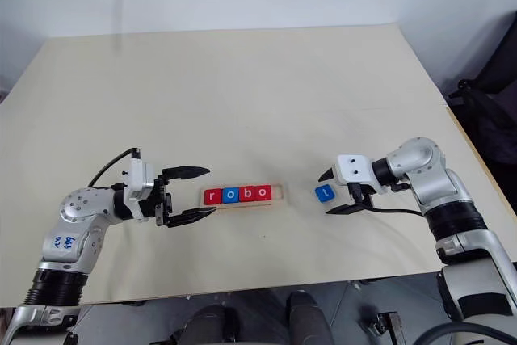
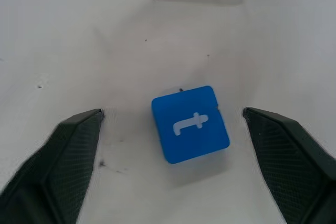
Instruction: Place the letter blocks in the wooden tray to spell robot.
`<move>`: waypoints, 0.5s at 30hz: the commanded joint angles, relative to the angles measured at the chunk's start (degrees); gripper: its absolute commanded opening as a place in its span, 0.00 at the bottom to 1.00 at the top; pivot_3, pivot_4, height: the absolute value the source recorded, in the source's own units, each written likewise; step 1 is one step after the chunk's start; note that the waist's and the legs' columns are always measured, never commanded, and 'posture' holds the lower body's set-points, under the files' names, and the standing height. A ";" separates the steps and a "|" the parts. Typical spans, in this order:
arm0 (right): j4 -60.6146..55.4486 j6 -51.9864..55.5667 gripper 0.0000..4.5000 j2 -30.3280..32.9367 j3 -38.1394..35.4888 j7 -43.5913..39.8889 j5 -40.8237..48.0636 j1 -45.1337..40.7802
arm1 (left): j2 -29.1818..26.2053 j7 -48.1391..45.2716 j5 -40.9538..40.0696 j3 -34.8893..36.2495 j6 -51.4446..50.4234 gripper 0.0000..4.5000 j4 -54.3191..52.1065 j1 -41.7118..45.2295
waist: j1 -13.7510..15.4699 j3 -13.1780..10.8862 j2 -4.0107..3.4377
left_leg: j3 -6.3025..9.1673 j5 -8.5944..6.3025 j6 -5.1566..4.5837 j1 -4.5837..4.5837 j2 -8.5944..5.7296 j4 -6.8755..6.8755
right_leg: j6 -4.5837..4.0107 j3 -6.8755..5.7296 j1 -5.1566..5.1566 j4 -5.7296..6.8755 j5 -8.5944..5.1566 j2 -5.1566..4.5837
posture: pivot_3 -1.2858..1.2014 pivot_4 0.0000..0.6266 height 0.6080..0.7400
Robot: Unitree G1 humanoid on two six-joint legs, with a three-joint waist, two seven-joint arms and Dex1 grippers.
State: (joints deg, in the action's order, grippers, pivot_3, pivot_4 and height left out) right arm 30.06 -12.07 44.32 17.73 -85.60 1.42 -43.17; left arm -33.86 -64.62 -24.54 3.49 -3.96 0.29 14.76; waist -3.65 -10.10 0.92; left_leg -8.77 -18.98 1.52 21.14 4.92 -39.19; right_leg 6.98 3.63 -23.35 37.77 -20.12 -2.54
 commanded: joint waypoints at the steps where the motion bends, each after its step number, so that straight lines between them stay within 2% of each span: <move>1: 2.73 -1.56 0.65 0.47 1.11 -0.54 -3.36 -1.30 | -0.25 0.58 -1.06 1.13 0.01 1.00 -2.63 -0.65 | -0.08 0.00 0.00 | 0.00 0.00 0.00 -0.01 0.00 -0.01 | 0.00 0.01 0.00 0.02 0.00 -0.01 | 0.52 0.24 1.00; 5: 3.41 -0.92 0.37 0.62 1.57 -1.80 -4.07 -2.35 | -0.08 0.89 -1.05 1.00 0.07 1.00 -2.52 -0.53 | -0.03 0.00 0.00 | 0.02 0.00 0.00 -0.01 -0.01 -0.03 | 0.00 0.00 0.02 0.02 0.00 -0.02 | 0.52 0.24 1.00; 6: 3.44 -0.73 0.33 0.62 1.55 -1.80 -4.16 -2.55 | 0.00 0.95 -1.01 0.89 0.13 1.00 -2.42 -0.42 | -0.04 0.00 0.00 | 0.02 0.00 0.00 -0.01 0.00 -0.04 | 0.00 0.00 0.02 0.02 0.00 -0.02 | 0.52 0.24 1.00; 8: 3.04 0.60 0.33 0.61 1.45 -1.94 -3.99 -2.72 | 0.11 1.00 -0.99 0.75 0.18 1.00 -2.29 -0.26 | -0.03 0.00 0.00 | 0.02 0.00 0.00 -0.02 0.00 -0.04 | 0.00 0.00 0.02 0.04 0.00 -0.02 | 0.52 0.24 1.00; 11: -5.49 11.46 0.33 -0.37 -0.07 -3.13 0.89 -1.42 | 0.30 0.93 -0.95 0.54 0.24 1.00 -1.96 0.13 | -0.03 0.00 0.00 | 0.04 0.00 0.00 -0.01 0.00 -0.04 | 0.00 0.01 0.01 0.05 0.00 -0.03 | 0.52 0.24 1.00; 15: -17.48 27.29 0.33 -2.70 -0.72 0.46 4.21 -0.89 | 0.42 0.61 -0.90 0.25 0.26 1.00 -1.57 0.37 | -0.19 -0.01 -0.03 | 0.29 0.00 0.00 0.04 0.08 -0.03 | -0.02 0.09 -0.16 0.15 -0.01 -0.01 | 0.52 0.24 1.00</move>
State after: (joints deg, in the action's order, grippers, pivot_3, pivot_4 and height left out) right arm 18.28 9.19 41.81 18.61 -85.75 3.36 -43.47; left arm -33.63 -63.91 -24.55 3.37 -4.15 0.10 14.75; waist -3.84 -10.11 0.89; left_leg -8.49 -18.98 1.52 21.19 5.00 -39.21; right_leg 6.95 3.74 -23.52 37.94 -20.13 -2.54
